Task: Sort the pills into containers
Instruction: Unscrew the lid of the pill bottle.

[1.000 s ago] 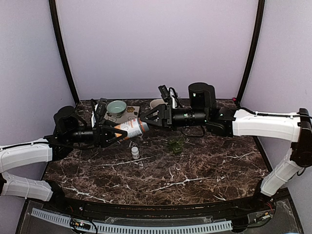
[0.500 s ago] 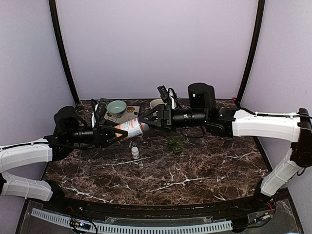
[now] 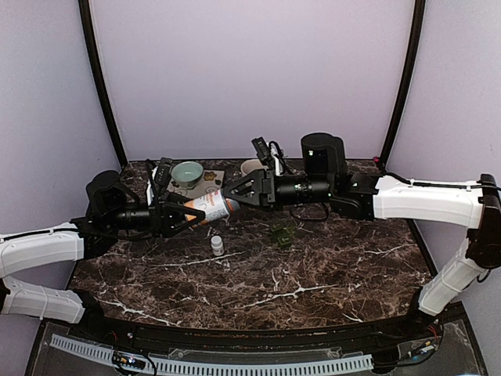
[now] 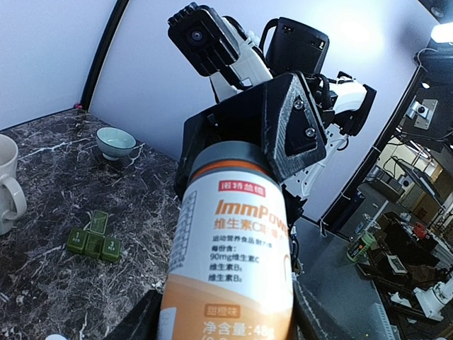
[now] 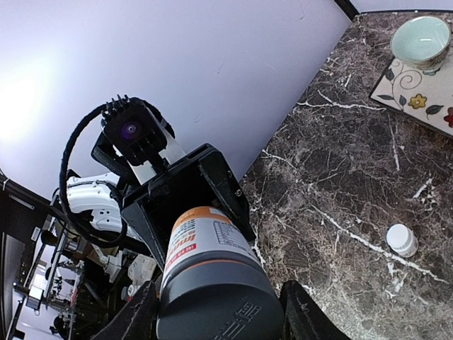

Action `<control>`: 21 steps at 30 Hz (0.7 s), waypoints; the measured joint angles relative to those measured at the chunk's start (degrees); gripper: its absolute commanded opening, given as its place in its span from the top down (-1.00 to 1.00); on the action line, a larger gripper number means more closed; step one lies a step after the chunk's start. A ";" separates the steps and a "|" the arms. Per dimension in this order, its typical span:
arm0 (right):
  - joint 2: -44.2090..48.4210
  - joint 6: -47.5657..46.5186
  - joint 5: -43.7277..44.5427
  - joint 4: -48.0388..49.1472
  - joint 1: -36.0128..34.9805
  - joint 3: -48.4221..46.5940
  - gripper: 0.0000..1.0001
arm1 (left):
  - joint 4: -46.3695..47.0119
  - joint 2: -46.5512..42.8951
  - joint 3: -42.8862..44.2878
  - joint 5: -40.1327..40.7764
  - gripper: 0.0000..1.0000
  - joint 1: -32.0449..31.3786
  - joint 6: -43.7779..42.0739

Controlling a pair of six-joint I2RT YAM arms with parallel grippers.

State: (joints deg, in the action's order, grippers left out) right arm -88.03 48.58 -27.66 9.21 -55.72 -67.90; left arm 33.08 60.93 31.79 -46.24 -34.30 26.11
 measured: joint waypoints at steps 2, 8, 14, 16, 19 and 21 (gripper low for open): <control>0.00 -1.81 -0.09 -0.20 -0.07 -0.17 1.00 | 0.04 0.00 0.00 -0.26 1.00 0.00 0.24; 1.57 -14.01 -0.50 -2.67 -0.96 -0.46 1.00 | 1.44 1.25 0.59 -4.46 1.00 0.02 4.33; 7.17 -28.22 1.31 -2.80 -2.40 2.97 1.00 | 9.64 6.80 3.37 -11.89 1.00 -0.13 15.28; 9.03 -32.04 2.19 -2.14 -2.91 4.94 1.00 | 13.11 9.05 3.76 -13.94 1.00 -0.37 19.39; 10.38 -35.85 3.08 -1.44 -3.30 6.62 1.00 | 19.02 12.28 3.87 -16.46 1.00 -0.50 25.92; 10.78 -37.29 3.37 -0.87 -3.50 7.23 1.00 | 21.97 13.66 3.87 -17.55 1.00 -0.52 29.31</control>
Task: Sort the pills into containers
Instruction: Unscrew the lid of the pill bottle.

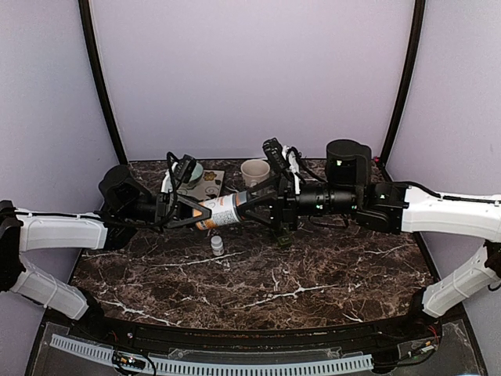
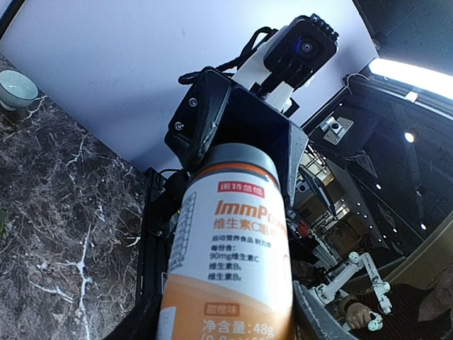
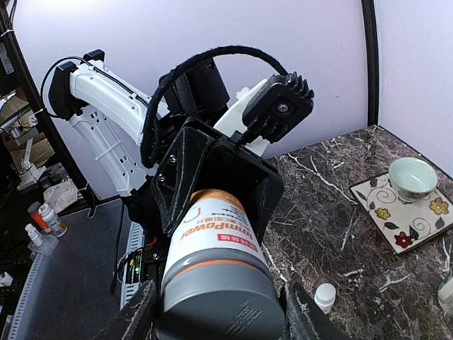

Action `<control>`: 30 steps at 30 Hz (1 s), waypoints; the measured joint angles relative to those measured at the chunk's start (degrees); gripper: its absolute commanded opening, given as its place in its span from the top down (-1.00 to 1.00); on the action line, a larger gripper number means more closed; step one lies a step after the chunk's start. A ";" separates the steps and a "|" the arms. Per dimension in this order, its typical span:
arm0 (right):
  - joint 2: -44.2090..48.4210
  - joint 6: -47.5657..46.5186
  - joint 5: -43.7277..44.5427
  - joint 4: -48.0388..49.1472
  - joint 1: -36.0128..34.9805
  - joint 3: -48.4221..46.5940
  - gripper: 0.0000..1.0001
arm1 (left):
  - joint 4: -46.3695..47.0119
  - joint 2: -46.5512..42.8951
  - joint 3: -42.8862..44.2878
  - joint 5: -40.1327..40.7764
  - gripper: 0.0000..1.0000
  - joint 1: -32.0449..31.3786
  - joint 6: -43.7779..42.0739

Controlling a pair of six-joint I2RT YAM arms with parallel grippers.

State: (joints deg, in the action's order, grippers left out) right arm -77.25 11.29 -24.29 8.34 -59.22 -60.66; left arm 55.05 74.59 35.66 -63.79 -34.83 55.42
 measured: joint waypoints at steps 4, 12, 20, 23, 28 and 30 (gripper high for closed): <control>0.24 -1.29 0.11 1.40 -0.17 0.22 0.45 | 3.26 0.74 0.00 -0.68 1.00 0.04 3.13; 0.48 1.86 0.24 2.78 -0.42 1.25 -0.56 | -1.88 -1.05 0.59 0.33 1.00 0.04 -2.45; 3.21 10.43 1.95 4.42 -0.46 1.75 -0.85 | -15.17 -7.85 1.11 7.61 1.00 0.04 -16.39; 3.93 14.36 3.58 4.92 -0.39 1.53 -0.84 | -18.86 -8.72 1.11 10.75 1.00 0.04 -20.90; 2.34 22.71 6.73 2.75 0.37 -0.92 -0.79 | -24.61 -11.15 1.09 17.84 1.00 -2.29 -28.83; 1.14 25.88 7.45 2.03 0.87 -1.73 -0.78 | -26.64 -12.72 1.07 21.40 1.00 -3.85 -32.35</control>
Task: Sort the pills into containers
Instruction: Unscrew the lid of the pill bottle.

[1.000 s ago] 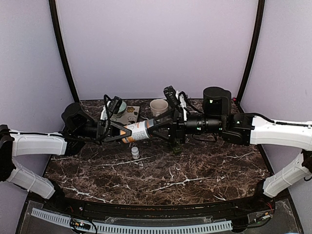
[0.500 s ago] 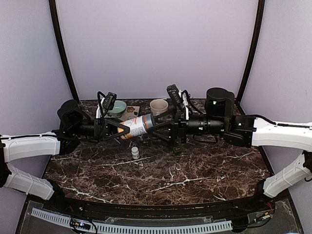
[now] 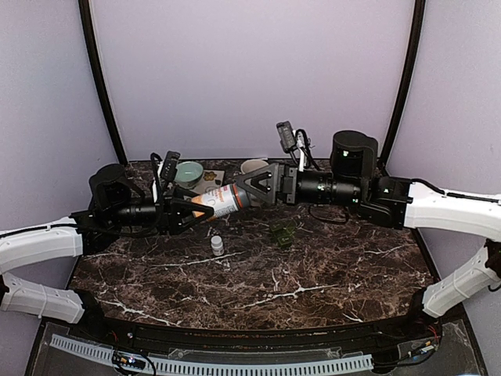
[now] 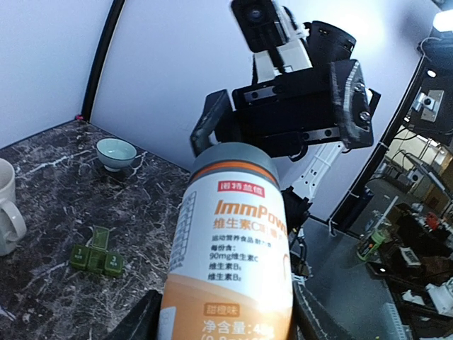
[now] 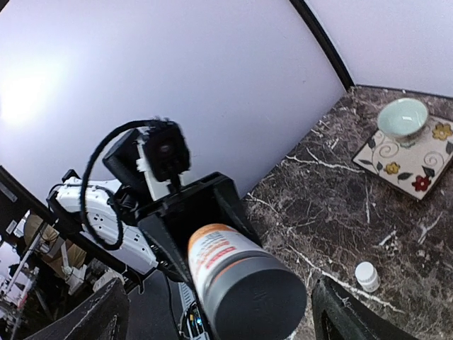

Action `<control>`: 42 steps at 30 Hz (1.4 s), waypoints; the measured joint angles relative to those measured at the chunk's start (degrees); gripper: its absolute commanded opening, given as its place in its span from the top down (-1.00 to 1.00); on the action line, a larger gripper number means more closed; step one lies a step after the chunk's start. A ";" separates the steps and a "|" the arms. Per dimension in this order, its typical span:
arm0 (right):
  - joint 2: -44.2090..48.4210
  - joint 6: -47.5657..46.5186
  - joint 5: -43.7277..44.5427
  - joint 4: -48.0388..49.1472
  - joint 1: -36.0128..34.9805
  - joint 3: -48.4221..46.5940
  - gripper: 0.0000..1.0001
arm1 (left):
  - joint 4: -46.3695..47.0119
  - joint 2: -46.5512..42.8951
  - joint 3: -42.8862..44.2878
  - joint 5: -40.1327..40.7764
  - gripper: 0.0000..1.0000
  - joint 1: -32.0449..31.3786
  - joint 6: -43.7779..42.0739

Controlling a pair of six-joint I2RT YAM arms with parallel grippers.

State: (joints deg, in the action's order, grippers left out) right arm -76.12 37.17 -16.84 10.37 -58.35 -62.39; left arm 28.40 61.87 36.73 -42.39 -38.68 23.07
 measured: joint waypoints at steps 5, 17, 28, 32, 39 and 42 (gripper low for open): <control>-3.45 7.02 0.37 -2.16 1.05 -1.33 -0.75 | -2.78 -2.38 -0.02 6.62 1.00 -2.69 -6.73; -6.32 13.60 -0.92 -4.46 1.49 -4.11 -0.52 | -4.76 -2.71 -0.26 12.63 1.00 -3.34 -11.96; -8.28 15.89 -3.19 -4.26 2.36 -4.35 -0.51 | -5.18 -2.69 -0.46 13.09 1.00 -3.67 -12.44; -8.28 16.41 -3.87 -3.96 2.69 -4.35 -0.37 | -5.07 -2.69 -0.46 13.03 1.00 -3.72 -12.46; -8.28 17.44 -4.66 -2.62 3.10 -3.02 -0.20 | -4.55 -2.69 -0.46 12.90 1.00 -3.98 -12.46; -8.28 17.81 -5.03 -1.68 3.30 -2.29 -0.12 | -5.11 -2.69 -0.46 12.87 1.00 -3.98 -12.46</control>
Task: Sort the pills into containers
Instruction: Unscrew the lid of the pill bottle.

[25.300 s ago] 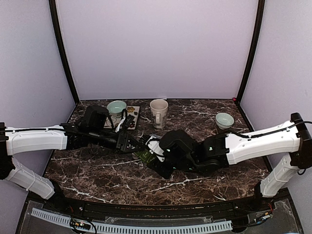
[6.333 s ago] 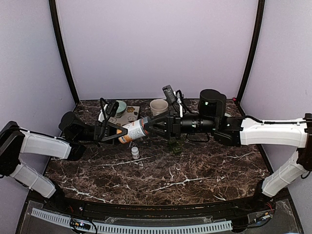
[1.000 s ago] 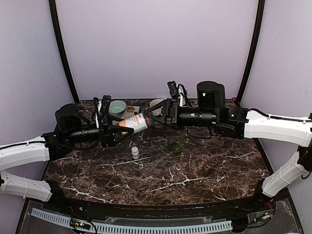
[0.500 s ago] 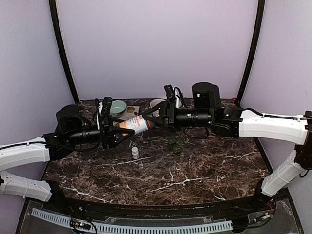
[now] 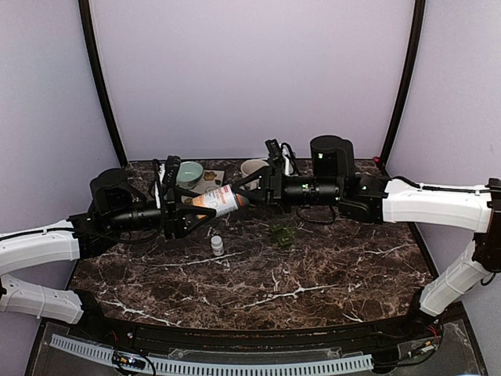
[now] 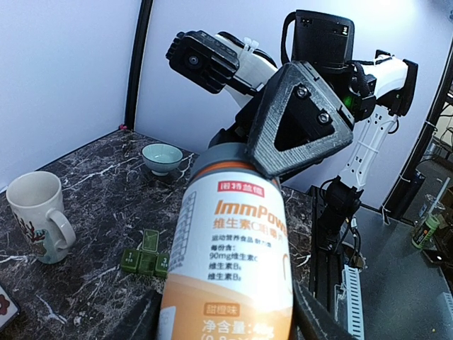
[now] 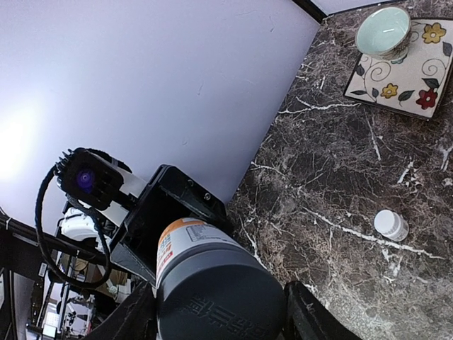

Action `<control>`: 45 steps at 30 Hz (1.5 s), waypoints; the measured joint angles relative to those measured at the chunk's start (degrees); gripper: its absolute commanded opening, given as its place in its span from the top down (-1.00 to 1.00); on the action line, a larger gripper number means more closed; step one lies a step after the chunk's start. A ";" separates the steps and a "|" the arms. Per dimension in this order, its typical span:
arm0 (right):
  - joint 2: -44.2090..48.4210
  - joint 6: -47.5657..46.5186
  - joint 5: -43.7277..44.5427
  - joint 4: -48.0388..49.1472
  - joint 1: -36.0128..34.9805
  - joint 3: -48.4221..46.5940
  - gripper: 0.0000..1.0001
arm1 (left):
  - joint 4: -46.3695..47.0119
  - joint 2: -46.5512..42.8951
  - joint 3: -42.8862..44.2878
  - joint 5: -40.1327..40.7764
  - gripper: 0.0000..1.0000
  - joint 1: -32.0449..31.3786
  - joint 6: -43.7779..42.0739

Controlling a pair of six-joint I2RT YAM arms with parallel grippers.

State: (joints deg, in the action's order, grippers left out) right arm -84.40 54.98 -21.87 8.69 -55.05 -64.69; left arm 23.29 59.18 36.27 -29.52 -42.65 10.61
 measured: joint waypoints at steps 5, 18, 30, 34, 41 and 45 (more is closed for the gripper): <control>0.00 0.74 -0.87 2.10 0.33 0.94 0.58 | 0.13 0.00 0.00 0.09 1.00 0.00 0.07; 3.74 -15.98 -5.14 4.02 1.33 5.03 1.00 | -0.24 4.02 2.99 -6.10 1.00 0.00 4.44; 13.46 -41.33 -4.87 0.46 0.48 10.47 1.00 | 9.81 13.94 7.10 -22.97 1.00 1.01 21.66; 15.41 -46.07 -3.34 -0.96 -0.22 11.30 1.00 | 13.51 17.03 8.20 -27.08 1.00 1.05 27.34; 17.31 -53.02 2.05 -2.82 -3.56 10.62 1.00 | 17.22 19.21 9.90 -33.00 1.00 1.60 33.86; 17.92 -55.47 5.16 -3.28 -5.33 10.49 0.80 | 19.43 20.06 10.16 -35.21 1.00 1.90 36.48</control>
State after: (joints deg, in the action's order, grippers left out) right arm -66.48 -0.49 -16.71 5.41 -60.38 -54.19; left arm 42.72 79.24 46.44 -64.73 -40.75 47.09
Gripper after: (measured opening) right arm 0.521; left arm 0.558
